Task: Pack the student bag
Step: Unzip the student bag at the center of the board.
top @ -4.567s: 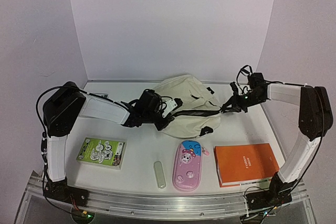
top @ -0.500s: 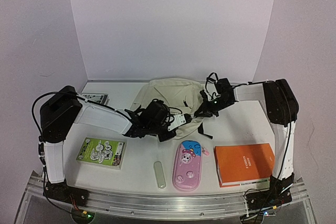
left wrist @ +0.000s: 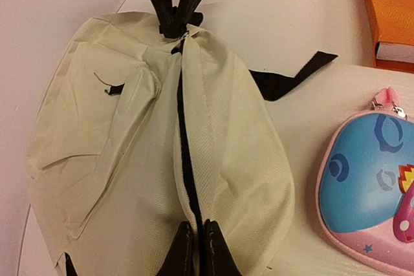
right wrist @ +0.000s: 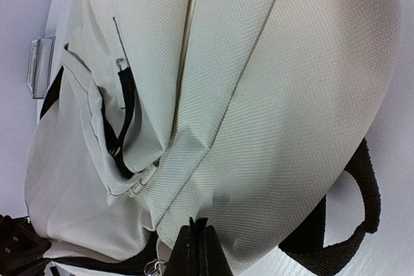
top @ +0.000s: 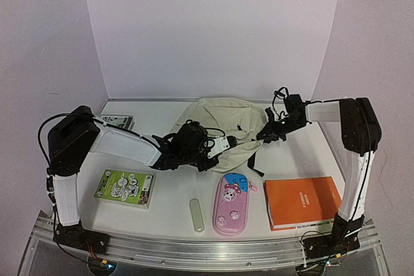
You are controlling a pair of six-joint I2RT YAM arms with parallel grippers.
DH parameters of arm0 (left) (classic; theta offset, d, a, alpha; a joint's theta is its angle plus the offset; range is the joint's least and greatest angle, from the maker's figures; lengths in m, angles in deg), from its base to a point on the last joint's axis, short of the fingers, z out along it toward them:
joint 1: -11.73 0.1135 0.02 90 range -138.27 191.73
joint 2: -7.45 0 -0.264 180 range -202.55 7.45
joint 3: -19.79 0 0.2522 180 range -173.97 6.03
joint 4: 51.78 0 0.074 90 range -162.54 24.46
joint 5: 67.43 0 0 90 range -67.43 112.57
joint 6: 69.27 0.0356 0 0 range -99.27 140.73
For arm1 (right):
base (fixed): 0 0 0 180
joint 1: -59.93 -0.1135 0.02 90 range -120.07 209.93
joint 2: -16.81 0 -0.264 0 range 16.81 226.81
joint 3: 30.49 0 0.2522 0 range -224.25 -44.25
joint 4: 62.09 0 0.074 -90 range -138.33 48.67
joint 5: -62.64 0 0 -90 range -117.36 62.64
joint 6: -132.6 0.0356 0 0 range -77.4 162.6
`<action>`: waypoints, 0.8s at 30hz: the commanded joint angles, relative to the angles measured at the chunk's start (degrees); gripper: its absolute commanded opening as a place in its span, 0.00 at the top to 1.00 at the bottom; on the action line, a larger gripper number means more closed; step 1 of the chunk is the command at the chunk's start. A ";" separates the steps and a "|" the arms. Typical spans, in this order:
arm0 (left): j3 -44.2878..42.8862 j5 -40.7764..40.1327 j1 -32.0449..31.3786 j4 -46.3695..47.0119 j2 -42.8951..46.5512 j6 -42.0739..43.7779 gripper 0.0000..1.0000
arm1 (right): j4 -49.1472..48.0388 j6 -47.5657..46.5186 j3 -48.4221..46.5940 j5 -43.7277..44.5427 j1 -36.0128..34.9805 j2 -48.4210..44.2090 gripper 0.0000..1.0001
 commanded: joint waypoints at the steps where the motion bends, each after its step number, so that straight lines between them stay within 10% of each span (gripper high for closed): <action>1: -0.08 -4.40 2.82 -5.87 -1.62 0.48 1.00 | -4.12 -3.82 4.44 13.86 10.36 -8.01 1.00; 14: -17.86 -0.81 6.90 -8.43 -12.86 -1.62 0.93 | -3.71 -6.25 18.42 12.72 10.40 -19.51 1.00; 22: -12.19 2.38 7.71 -9.05 -6.56 -9.83 0.56 | -2.55 -7.38 24.33 7.84 8.95 -24.39 0.98; 24: -12.10 3.07 8.25 -10.62 -5.05 -13.42 0.45 | -1.26 -7.62 23.29 7.79 8.45 -24.24 0.85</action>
